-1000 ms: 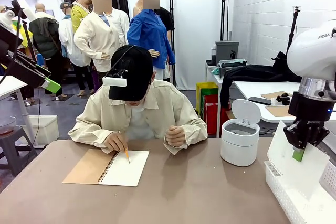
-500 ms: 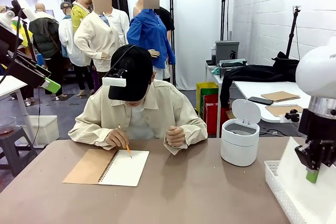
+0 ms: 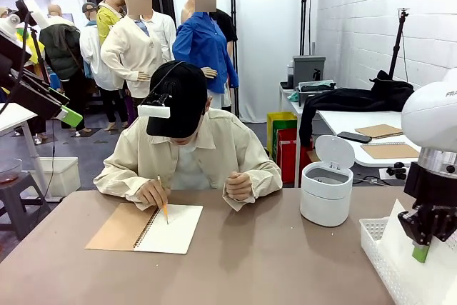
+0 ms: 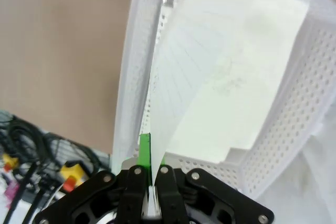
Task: Sort the paper based on its condition.
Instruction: If a person hands you a paper, place it in the Organizing basket , and if it's crumpled, put it in the Trash can.
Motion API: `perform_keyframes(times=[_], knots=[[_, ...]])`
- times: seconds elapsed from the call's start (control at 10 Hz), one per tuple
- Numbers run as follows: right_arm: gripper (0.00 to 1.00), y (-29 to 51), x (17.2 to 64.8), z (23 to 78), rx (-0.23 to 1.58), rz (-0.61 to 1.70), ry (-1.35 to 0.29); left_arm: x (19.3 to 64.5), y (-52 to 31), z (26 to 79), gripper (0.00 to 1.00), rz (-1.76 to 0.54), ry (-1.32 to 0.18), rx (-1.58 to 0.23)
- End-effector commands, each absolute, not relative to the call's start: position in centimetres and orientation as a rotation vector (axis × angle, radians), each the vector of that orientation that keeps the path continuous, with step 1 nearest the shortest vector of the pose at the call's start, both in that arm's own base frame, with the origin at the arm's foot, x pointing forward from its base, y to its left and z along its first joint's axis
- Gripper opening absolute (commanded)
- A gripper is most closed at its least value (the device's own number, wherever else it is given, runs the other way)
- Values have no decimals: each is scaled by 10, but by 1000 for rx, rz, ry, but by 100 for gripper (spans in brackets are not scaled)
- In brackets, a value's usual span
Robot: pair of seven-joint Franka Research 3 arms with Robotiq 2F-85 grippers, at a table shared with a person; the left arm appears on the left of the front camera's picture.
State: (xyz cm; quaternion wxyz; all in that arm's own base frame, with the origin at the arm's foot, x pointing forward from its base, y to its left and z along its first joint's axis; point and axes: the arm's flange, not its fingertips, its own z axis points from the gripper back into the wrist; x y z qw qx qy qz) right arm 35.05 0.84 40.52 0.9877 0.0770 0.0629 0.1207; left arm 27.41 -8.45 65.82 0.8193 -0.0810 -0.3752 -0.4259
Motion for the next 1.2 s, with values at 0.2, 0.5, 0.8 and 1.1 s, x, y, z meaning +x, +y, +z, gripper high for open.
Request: perform_keyframes(times=[0.2,0.5,0.8,1.1], knots=[[0,10,348,377,228,252,114,274,-84,658,100,-905,-800,-172],[12,0,344,371,234,210,142,274,-84,658,100,-905,-800,-172],[69,-18,335,374,248,144,151,274,-84,658,100,-905,-800,-172],[100,-36,323,380,199,90,162,274,-84,658,100,-905,-800,-172]])
